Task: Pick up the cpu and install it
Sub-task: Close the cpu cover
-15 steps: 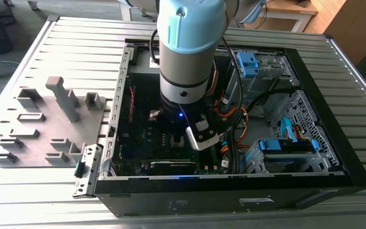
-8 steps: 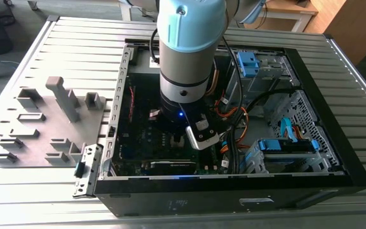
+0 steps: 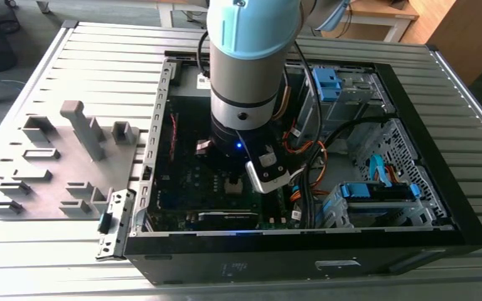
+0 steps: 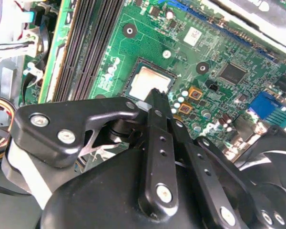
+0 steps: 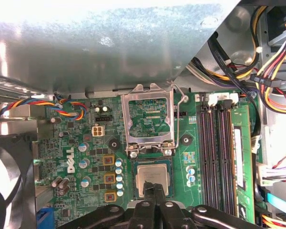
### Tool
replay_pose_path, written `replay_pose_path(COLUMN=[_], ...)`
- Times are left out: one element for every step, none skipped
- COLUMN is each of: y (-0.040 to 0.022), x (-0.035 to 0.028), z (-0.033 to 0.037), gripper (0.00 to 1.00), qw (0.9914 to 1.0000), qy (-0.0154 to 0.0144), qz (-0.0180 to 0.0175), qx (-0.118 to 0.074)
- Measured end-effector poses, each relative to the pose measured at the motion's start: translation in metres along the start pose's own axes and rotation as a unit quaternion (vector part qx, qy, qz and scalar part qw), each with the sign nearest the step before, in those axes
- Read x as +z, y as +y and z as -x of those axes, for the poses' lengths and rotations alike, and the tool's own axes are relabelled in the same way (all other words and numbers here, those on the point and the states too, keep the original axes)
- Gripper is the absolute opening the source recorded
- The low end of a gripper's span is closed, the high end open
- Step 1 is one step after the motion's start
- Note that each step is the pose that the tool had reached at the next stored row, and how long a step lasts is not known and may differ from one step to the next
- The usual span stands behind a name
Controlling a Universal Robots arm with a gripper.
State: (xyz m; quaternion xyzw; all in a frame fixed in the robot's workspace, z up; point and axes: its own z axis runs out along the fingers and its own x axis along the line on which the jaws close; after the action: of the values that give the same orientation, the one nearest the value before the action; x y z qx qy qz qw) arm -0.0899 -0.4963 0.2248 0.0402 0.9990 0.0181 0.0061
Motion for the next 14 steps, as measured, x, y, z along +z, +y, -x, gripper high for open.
replay_pose_path(y=[0.0000, 0.0000, 0.0000, 0.0000, 0.0000, 0.0000, 0.0000, 0.0000, 0.0000, 0.0001, 0.0001, 0.0001, 0.0001, 0.0002], x=[-0.0001, -0.0001, -0.0002, -0.0002, -0.0003, -0.0003, -0.0004, -0.0004, -0.0005, -0.0034, -0.0035, -0.0035, -0.0036, -0.0036], z=[0.0000, 0.0000, 0.0000, 0.0000, 0.0000, 0.0000, 0.0000, 0.0000, 0.0000, 0.0000, 0.0000, 0.0000, 0.0001, 0.0000], gripper=[0.11, 0.11, 0.11, 0.11, 0.11, 0.11, 0.11, 0.11, 0.11, 0.11, 0.11, 0.11, 0.11, 0.11], qw=[1.00000, 1.00000, 1.00000, 1.00000, 1.00000, 1.00000, 1.00000, 1.00000, 1.00000, 1.00000, 1.00000, 1.00000, 1.00000, 1.00000], qy=[0.0000, 0.0000, 0.0000, 0.0000, 0.0000, 0.0000, 0.0000, 0.0000, 0.0000, 0.0000, 0.0000, 0.0000, 0.0000, 0.0000], qz=[0.0000, 0.0000, 0.0000, 0.0000, 0.0000, 0.0000, 0.0000, 0.0000, 0.0000, 0.0000, 0.0000, 0.0000, 0.0000, 0.0000], qx=[0.000, 0.000, 0.000, 0.000, 0.000, 0.000, 0.000, 0.000, 0.000, 0.000, 0.000, 0.000, 0.000, 0.000])
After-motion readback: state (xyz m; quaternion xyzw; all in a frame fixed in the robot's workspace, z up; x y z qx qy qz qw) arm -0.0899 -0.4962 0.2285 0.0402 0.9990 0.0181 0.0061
